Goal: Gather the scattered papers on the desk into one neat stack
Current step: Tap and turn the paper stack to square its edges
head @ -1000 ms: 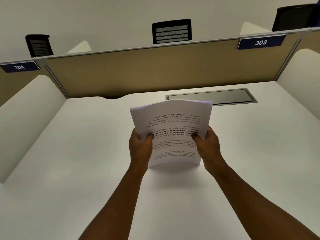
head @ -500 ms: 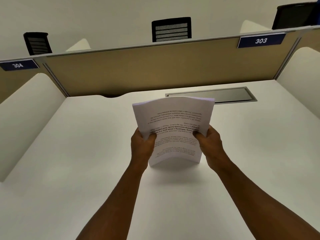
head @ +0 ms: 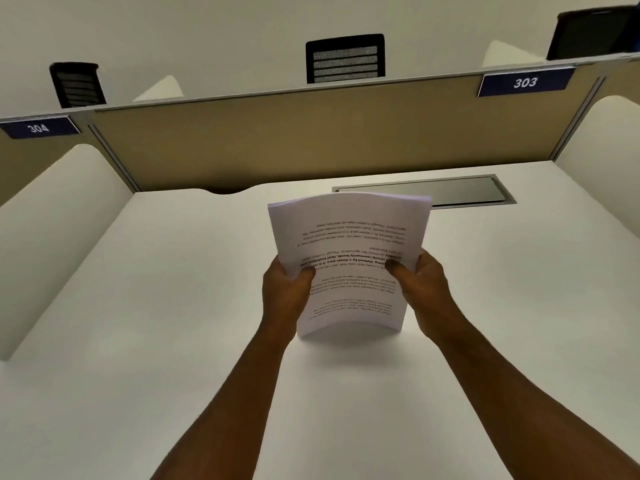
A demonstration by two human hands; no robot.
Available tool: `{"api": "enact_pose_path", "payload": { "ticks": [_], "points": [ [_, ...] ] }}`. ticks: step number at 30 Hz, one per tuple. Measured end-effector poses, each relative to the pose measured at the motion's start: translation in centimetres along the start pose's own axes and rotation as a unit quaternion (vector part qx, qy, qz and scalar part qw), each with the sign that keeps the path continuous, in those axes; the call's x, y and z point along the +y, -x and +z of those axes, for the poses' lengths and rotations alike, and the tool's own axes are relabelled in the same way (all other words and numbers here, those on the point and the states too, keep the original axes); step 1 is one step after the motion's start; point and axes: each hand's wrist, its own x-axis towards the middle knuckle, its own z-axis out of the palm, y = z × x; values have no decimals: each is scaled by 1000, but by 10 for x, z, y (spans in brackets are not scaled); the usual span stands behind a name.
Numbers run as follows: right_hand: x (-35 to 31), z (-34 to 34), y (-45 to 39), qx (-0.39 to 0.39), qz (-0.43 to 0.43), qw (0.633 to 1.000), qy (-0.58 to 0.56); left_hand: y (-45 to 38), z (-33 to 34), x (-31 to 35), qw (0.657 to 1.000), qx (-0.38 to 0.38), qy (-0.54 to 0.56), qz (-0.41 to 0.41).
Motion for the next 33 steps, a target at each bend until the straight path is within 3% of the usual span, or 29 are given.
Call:
{"api": "enact_pose_path", "payload": {
  "ticks": [5, 12, 23, 30, 33],
  "points": [
    [8, 2, 4, -1, 20, 1000, 3, 6, 2, -8, 1000, 4, 9, -30],
    [-15, -4, 4, 0, -25, 1000, -16, 0, -3, 10, 999, 6, 35, 25],
    [15, -2, 11, -10, 34, 999, 25, 11, -2, -17, 1000, 1, 6, -27],
    [-7, -3, 11, -1, 4, 1000, 22, 10, -7, -4, 1000, -11, -9, 12],
    [-29, -6, 7, 48, -46, 998, 12, 8, -12, 9, 995, -13, -73, 64]
  ]
}}
